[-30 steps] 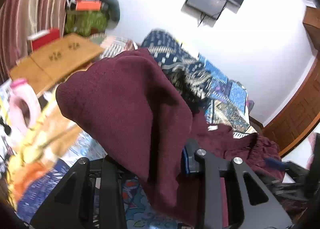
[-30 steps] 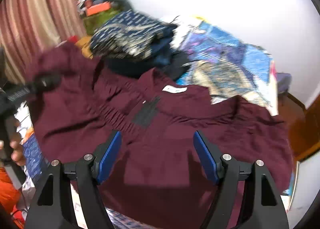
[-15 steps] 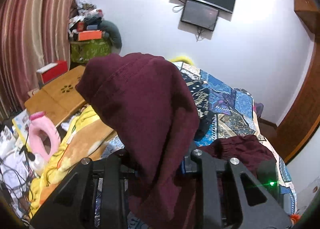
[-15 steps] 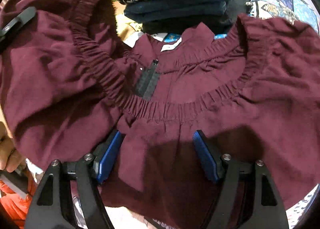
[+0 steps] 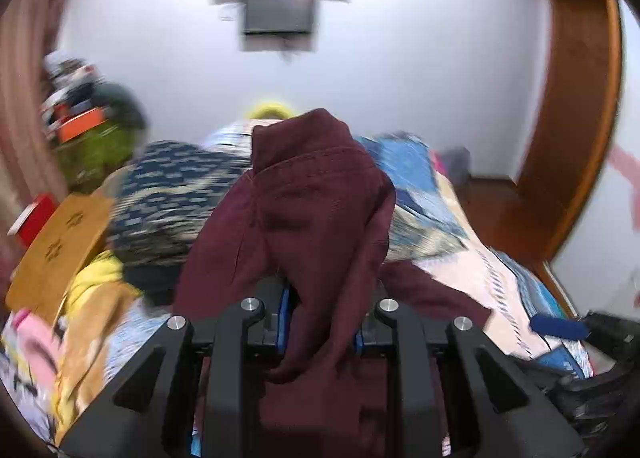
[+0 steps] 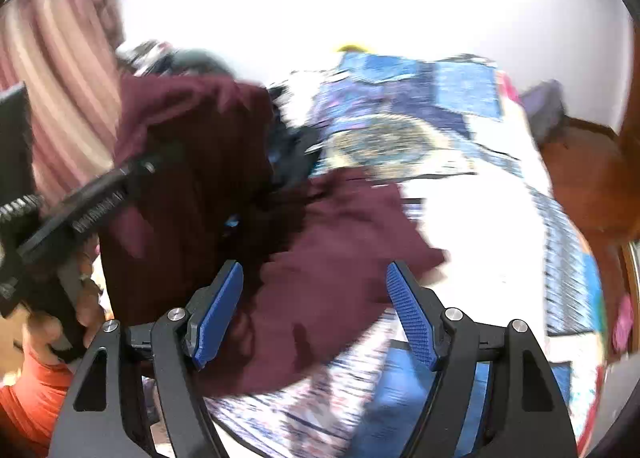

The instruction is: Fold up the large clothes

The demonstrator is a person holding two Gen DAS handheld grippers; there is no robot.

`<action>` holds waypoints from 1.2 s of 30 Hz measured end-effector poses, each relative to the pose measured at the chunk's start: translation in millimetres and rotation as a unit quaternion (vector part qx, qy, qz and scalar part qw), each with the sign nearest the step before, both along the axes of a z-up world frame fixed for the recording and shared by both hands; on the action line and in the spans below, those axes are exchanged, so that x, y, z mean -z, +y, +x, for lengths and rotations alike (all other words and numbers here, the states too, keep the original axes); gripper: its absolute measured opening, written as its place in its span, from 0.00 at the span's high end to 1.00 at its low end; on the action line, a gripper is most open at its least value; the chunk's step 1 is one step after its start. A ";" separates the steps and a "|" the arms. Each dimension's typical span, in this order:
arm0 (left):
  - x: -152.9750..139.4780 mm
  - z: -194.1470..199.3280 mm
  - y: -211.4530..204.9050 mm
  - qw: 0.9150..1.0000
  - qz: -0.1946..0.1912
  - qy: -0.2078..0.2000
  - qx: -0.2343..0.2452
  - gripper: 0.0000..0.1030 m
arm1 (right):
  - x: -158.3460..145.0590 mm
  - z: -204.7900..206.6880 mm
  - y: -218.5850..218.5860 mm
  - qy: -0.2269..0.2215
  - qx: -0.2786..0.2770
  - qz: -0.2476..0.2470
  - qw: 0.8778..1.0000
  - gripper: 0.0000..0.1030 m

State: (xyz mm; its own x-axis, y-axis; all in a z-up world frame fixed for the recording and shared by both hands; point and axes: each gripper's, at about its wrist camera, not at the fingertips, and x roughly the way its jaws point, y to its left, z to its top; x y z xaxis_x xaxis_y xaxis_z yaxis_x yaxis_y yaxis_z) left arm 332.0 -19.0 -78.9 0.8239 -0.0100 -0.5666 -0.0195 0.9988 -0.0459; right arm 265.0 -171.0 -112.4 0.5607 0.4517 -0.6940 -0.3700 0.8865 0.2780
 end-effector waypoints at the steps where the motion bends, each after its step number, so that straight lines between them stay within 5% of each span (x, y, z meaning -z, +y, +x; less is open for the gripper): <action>1: 5.8 8.1 -14.9 1.000 0.004 0.010 0.019 0.78 | 0.5 2.5 -10.3 0.001 0.012 0.001 1.000 0.31; 9: 61.1 38.6 -74.7 0.985 0.010 0.137 0.106 0.76 | 5.7 8.5 -69.1 0.006 0.087 -0.014 0.996 0.31; 14: 56.2 25.1 -71.3 0.977 -0.024 0.148 0.150 0.38 | -1.3 2.3 -77.0 0.001 0.089 -0.026 0.996 0.31; 20: 33.8 2.4 -44.7 0.970 -0.066 0.152 0.180 0.34 | -12.4 -0.2 -60.8 -0.014 0.057 -0.034 0.998 0.31; 26: 19.1 -11.3 21.1 0.978 -0.102 0.135 0.118 0.33 | -26.3 5.8 -21.6 -0.031 0.000 -0.051 0.998 0.31; 30: 19.1 -13.8 67.1 0.987 -0.087 0.119 0.060 0.25 | -28.0 16.4 9.5 -0.029 -0.035 -0.054 0.997 0.31; 36: 52.1 -19.3 88.2 0.982 -0.092 0.157 0.042 0.25 | -10.9 43.5 51.7 0.010 -0.070 -0.058 0.996 0.31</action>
